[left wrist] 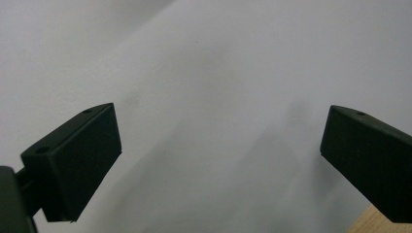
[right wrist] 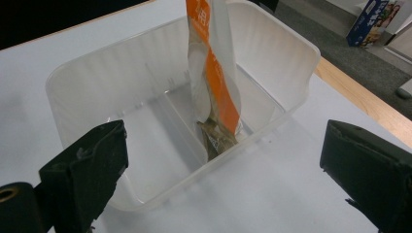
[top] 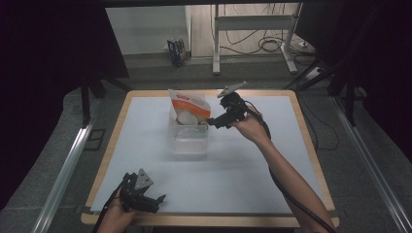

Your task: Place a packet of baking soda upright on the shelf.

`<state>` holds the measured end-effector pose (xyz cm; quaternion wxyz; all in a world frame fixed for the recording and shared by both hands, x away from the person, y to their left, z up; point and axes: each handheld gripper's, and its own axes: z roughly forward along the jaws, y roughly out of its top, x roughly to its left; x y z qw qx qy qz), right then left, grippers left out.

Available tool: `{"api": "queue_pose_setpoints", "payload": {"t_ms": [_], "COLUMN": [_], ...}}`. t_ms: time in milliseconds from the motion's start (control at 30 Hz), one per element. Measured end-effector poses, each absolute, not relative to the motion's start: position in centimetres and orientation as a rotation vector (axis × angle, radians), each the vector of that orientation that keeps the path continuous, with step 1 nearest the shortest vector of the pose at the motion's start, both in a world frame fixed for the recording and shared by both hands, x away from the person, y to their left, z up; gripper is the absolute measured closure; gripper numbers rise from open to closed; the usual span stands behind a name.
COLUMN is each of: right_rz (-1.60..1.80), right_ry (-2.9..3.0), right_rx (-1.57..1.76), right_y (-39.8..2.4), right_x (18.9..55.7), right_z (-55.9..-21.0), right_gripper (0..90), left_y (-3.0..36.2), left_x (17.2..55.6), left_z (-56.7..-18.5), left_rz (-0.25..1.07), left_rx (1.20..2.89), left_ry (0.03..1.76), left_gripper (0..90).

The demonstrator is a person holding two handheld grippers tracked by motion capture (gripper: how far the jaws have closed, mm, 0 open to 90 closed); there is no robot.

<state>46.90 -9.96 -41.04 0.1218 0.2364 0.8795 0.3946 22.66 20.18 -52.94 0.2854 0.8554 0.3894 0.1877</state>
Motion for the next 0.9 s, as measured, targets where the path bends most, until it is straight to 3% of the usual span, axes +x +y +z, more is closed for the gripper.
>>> {"api": "queue_pose_setpoints", "payload": {"t_ms": [900], "right_rz": [1.121], "right_ry": [2.549], "right_rx": [0.715], "right_y": [-12.5], "right_x": [44.5], "right_z": [-41.9], "right_gripper": [2.6], "left_y": [20.4], "left_x": [22.7], "left_z": [-52.9], "left_rz": [0.477], "left_rx": [2.272], "left_ry": [1.043], "left_gripper": [1.3]}}
